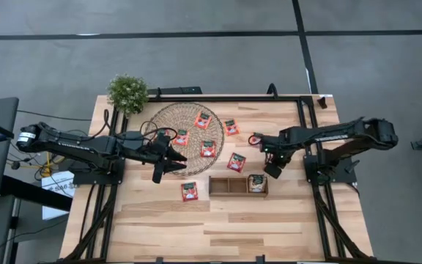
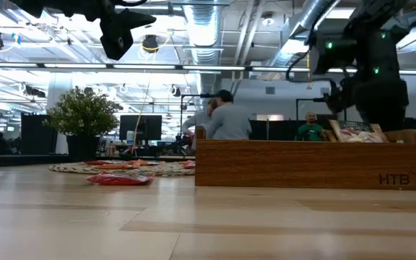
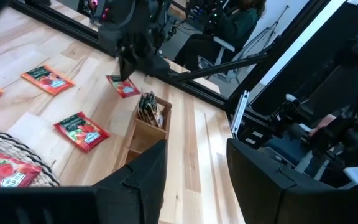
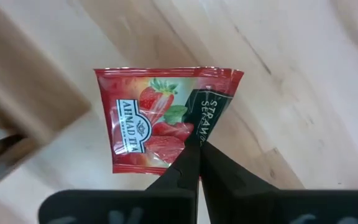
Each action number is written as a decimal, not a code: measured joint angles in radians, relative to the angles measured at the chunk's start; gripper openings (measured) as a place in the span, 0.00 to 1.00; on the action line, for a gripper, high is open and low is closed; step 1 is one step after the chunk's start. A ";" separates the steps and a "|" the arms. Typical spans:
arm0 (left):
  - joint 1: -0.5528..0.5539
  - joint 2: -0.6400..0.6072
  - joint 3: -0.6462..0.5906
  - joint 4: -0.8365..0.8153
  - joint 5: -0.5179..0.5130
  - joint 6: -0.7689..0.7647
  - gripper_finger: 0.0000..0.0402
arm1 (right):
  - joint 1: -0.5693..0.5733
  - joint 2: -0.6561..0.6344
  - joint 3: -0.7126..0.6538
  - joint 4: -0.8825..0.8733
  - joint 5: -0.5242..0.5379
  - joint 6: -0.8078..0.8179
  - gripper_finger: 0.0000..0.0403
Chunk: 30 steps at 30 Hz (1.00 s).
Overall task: Pick & Place Tea
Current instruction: Put the red tea bag into the middle slot of the wooden organizer
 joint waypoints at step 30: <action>0.000 0.161 0.001 0.350 -0.185 -0.336 0.39 | 0.410 0.183 0.653 -0.300 0.647 -0.161 0.00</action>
